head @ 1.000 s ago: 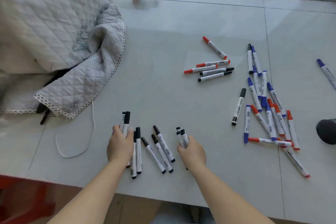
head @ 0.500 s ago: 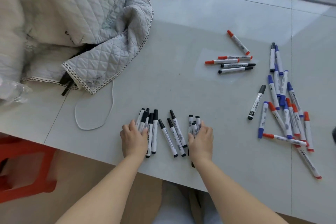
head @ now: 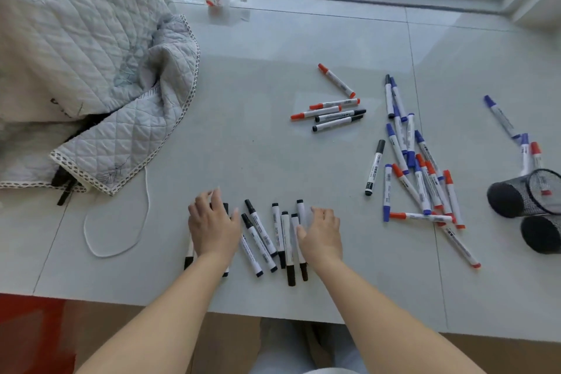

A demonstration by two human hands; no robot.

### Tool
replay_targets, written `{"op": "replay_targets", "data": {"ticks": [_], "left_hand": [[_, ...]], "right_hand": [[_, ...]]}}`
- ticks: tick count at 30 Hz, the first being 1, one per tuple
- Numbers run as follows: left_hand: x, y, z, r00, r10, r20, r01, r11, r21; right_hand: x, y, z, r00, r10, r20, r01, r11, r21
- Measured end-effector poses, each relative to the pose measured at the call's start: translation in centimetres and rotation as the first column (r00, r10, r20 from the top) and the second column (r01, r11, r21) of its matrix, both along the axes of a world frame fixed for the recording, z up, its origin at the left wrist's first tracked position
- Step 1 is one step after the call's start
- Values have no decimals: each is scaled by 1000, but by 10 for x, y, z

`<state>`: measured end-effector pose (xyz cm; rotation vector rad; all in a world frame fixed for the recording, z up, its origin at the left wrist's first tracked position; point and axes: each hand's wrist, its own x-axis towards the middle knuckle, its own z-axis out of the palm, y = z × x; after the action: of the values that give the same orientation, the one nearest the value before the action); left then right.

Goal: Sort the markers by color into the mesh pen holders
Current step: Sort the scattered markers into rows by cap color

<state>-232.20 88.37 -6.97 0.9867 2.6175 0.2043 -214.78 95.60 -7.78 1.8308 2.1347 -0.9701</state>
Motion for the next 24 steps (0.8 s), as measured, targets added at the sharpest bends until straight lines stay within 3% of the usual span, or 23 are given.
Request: {"op": "replay_targets", "data": {"ticks": [8,14,18,24], "left_hand": [[48,116,16,955,-295,27,293,954,59],[60,187,14,900,-436,-5,436,900,-18],[60,226,8,876,-483,-23,480,874,-76],[64,276,-12,820,-567,-82,555,822,-125]], "right_hand": [[68,85,12,998,68,2,-67,980,189],[102,138,7,967,241,79,-253,934,252],[106,164,-2,864,485,136,-504,831,235],[102,200,-14,702,682,207,-711,651,267]]}}
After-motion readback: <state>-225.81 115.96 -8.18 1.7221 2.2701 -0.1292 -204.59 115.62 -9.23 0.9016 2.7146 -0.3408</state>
